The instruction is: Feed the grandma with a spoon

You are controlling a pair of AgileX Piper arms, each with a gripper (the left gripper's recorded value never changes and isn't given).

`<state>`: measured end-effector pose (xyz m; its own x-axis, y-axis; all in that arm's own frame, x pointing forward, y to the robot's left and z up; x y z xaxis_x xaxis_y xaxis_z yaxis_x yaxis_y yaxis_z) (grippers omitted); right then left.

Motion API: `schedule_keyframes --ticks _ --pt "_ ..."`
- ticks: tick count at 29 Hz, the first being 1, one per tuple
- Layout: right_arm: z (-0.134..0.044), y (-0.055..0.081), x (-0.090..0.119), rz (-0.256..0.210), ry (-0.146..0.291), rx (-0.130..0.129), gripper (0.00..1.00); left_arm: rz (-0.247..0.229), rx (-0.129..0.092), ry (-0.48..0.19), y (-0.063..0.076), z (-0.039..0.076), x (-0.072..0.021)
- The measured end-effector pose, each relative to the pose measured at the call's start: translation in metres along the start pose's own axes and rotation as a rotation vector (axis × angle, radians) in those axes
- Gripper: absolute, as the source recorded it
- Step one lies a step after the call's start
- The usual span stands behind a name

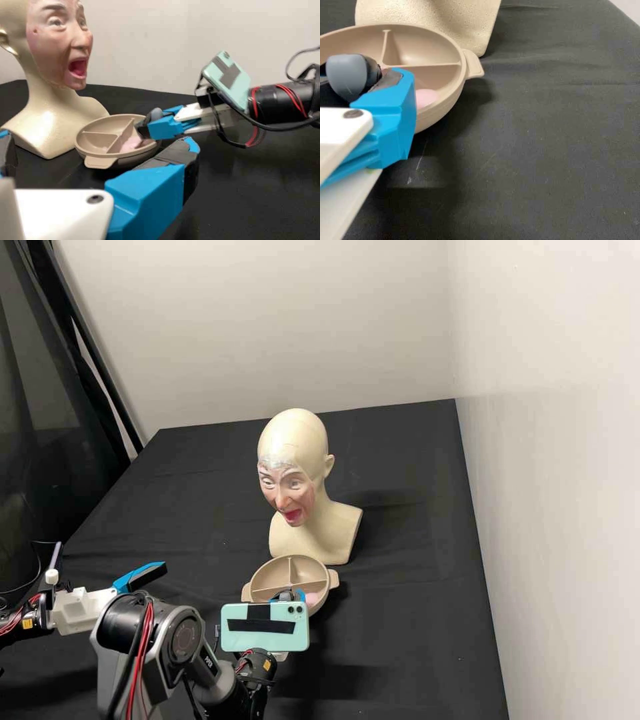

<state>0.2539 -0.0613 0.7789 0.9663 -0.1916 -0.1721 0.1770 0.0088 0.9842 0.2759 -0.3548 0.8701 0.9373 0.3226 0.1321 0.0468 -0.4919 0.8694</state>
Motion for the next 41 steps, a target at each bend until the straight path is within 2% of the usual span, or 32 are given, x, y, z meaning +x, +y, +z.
schedule_keyframes --ticks 14,18,31,34,36,41 --pt "-0.008 -0.005 0.019 -0.008 0.034 -0.008 0.0 -0.013 -0.002 -0.003 -0.004 0.001 0.0012" --pt "-0.01 -0.005 0.021 0.006 0.032 -0.002 0.0 -0.013 -0.002 -0.002 -0.004 0.001 0.0012" --pt "-0.013 -0.003 0.019 -0.001 0.017 0.001 0.0 -0.013 -0.001 -0.004 -0.004 0.001 0.0012" --pt "-0.017 0.003 0.017 0.01 0.027 0.0 0.0 -0.013 -0.001 -0.004 -0.004 0.001 0.0012" --pt "-0.018 0.008 0.015 0.019 0.031 0.01 0.0 -0.013 -0.001 -0.004 -0.004 0.001 0.0012" --pt "-0.024 0.024 0.007 0.08 0.06 0.035 0.0 -0.013 -0.001 -0.004 -0.004 0.001 0.0012"
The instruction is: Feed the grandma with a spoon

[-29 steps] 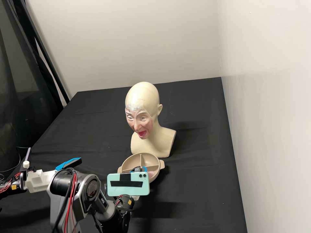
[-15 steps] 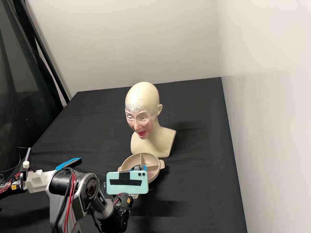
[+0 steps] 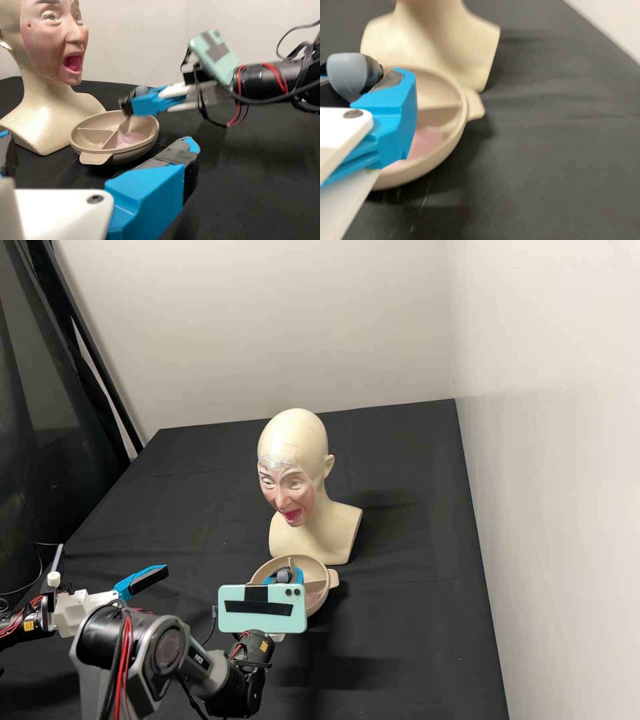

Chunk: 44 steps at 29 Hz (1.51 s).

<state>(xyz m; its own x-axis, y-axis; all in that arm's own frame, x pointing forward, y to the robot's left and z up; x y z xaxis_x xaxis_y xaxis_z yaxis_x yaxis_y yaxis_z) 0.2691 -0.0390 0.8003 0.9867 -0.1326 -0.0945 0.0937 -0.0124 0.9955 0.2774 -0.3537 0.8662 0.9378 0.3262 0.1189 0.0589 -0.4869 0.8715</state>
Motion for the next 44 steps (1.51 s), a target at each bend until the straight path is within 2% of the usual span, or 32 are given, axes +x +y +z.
schedule_keyframes --ticks 5,7,14,18,24,35,39,44 --pt "-0.007 0.017 -0.006 0.066 0.031 0.037 0.0 0.0 0.0 0.0 0.0 0.0 0.0" --pt "-0.009 0.023 -0.008 0.084 0.043 0.042 0.0 0.0 0.0 0.0 0.0 0.0 0.0" --pt "-0.016 0.033 -0.014 0.116 0.079 0.067 0.0 0.0 0.0 0.0 0.0 0.0 0.0" --pt "-0.018 0.035 -0.014 0.119 0.09 0.061 0.0 0.0 0.0 0.0 0.0 0.0 0.0" --pt "-0.024 0.042 -0.013 0.143 0.115 0.075 0.0 0.002 -0.001 0.006 0.0 -0.002 -0.0001" --pt "-0.034 0.047 -0.005 0.155 0.155 0.066 0.0 0.004 -0.002 0.016 0.001 -0.005 -0.0002" --pt "-0.036 0.046 0.001 0.151 0.145 0.075 0.0 0.004 -0.002 0.016 0.001 -0.005 -0.0002" --pt "-0.037 0.043 0.011 0.152 0.13 0.058 0.0 0.004 -0.002 0.016 0.001 -0.005 -0.0002"
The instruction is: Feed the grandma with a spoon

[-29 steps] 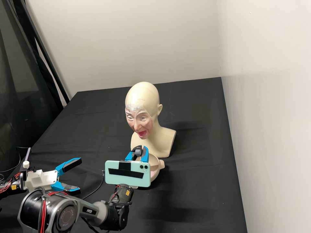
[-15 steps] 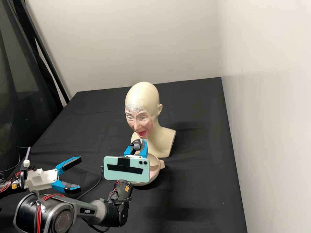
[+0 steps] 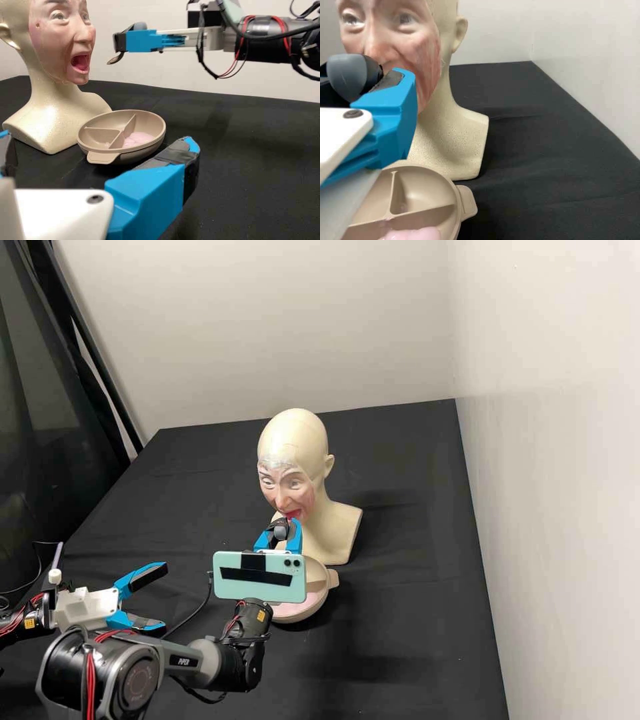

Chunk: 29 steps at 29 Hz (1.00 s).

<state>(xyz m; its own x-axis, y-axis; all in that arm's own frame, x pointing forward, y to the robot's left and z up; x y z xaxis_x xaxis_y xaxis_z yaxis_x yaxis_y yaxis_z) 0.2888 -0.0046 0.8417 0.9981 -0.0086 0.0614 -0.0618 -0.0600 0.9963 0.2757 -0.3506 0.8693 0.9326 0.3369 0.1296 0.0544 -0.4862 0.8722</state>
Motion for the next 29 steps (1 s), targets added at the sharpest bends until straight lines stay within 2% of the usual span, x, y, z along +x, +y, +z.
schedule_keyframes --ticks 7,13,20,29 --pt "-0.001 -0.009 0.008 -0.037 -0.029 -0.006 0.0 -0.002 0.0 0.001 -0.001 0.0 0.0002" --pt "-0.007 -0.005 0.016 -0.015 -0.014 -0.013 0.0 -0.023 0.0 0.004 -0.006 -0.001 0.002" --pt "-0.009 -0.003 0.018 -0.003 -0.01 -0.011 0.0 -0.014 0.0 0.002 -0.004 -0.001 0.0044" --pt "-0.016 0.01 0.014 0.034 0.004 -0.016 0.0 -0.014 0.0 0.002 -0.004 -0.001 0.0068"
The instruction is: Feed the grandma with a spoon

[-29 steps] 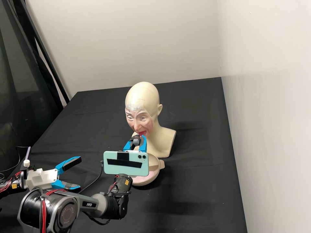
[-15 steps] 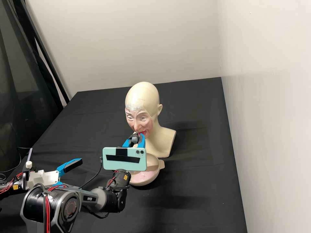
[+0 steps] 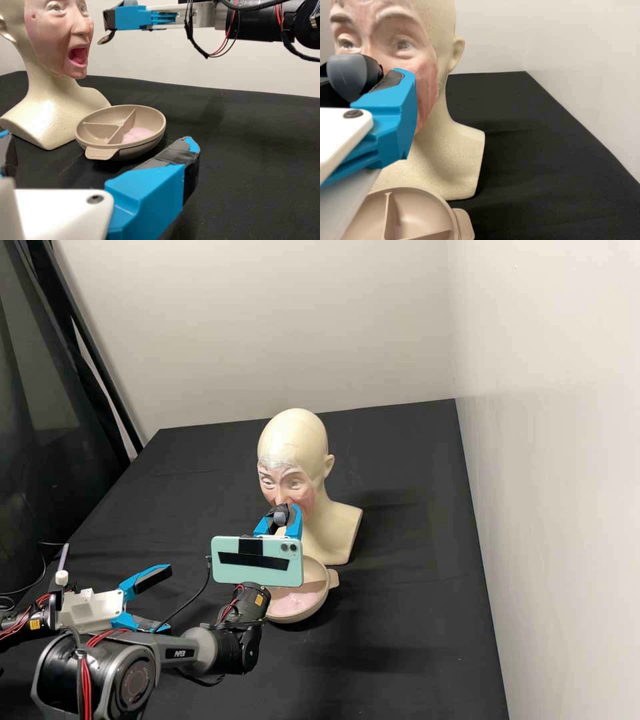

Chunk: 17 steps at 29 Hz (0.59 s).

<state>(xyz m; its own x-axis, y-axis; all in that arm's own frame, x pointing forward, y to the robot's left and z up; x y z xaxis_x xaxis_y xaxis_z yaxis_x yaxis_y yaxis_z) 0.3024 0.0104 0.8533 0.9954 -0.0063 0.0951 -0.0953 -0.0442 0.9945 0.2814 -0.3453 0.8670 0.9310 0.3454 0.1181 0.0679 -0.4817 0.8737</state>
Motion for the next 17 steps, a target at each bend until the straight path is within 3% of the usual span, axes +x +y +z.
schedule_keyframes --ticks 8,17 --pt "0.0 0.0 0.0 -0.001 -0.001 0.0 0.0 0.0 0.0 0.0 0.0 0.0 0.0" --pt "-0.01 -0.012 0.0 -0.044 0.026 0.004 0.0 0.0 0.0 0.0 0.0 0.0 0.0"
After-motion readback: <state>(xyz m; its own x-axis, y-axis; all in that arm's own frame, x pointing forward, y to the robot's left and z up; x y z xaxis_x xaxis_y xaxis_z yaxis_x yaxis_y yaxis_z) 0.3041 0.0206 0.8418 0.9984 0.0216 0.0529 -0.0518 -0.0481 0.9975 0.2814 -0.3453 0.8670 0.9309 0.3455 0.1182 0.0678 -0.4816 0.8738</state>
